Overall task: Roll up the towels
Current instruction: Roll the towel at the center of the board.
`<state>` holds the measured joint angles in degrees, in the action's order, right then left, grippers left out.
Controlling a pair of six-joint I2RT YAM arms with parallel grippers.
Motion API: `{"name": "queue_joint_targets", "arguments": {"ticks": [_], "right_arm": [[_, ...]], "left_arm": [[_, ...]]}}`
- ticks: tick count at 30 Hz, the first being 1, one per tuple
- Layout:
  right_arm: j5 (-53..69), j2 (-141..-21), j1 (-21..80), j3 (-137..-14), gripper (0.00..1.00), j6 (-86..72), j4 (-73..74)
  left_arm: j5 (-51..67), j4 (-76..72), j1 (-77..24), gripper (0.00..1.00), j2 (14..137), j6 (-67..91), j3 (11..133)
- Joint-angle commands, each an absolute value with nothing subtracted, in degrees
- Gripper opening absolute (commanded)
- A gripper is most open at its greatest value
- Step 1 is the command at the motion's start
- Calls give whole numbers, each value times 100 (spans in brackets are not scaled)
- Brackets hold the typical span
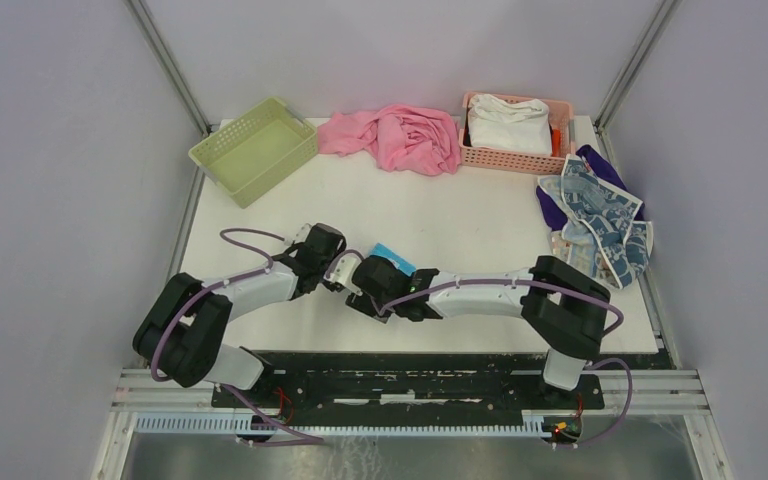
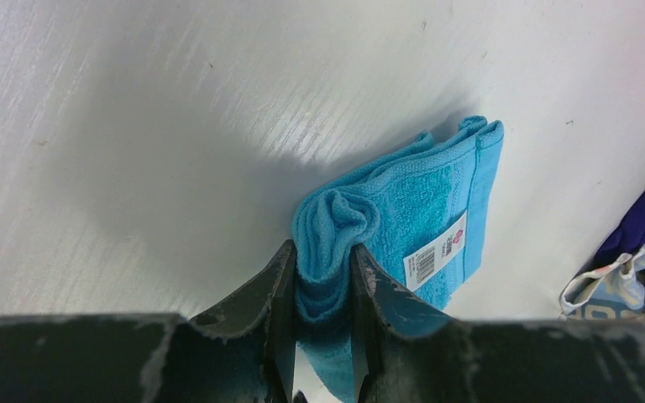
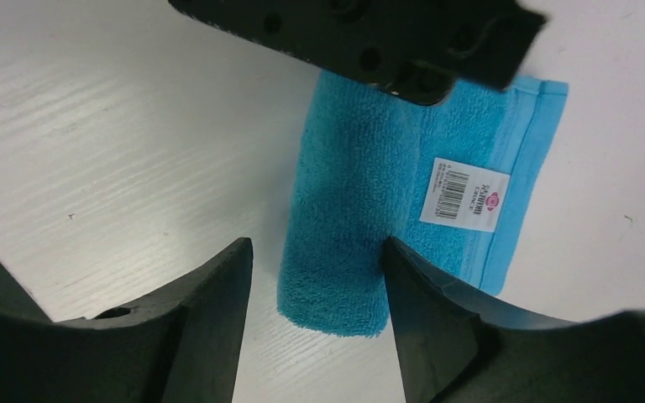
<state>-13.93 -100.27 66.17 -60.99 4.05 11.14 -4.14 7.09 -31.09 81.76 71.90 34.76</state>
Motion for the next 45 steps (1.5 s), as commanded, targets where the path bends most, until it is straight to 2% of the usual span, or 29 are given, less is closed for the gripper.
{"name": "queue_joint_targets", "arguments": {"ticks": [1,4,10,14,17,19,22,28,36,45], "right_arm": [[-1639,-10345,6656,-6142,65,513,974],[-1649,-10494,6709,-6038,62,456,1035],[-1926,-11019,6760,-6066,47,215,1406],[-1949,-11011,6759,-5856,30,76,1496],[-1506,-10773,6668,-5643,13,-46,1456],[-793,-10558,6436,-5473,5,-154,1335],[733,-10358,5877,-5331,2,-291,1170],[3050,-10540,4942,-5365,2,-761,813],[4870,-11283,4075,-5497,2,-1946,33],[5651,-12062,3594,-5833,2,-2777,-122]], "left_arm": [[-727,1239,-3094,21,8166,7501,3405],[-722,1239,-3088,21,8161,7585,3358],[-715,1266,-3087,24,8034,7745,3283],[-889,1379,-3085,30,7725,7932,3137],[-1034,1454,-3077,40,7412,8031,3012],[-1102,1518,-3076,49,7235,8038,2974],[-1210,1547,-3046,63,6911,8053,2872],[-1460,1249,-3032,80,6028,7798,2593],[-686,-41,-3032,82,5612,7439,2008],[20,-972,-3034,81,6613,7358,2090]]}}
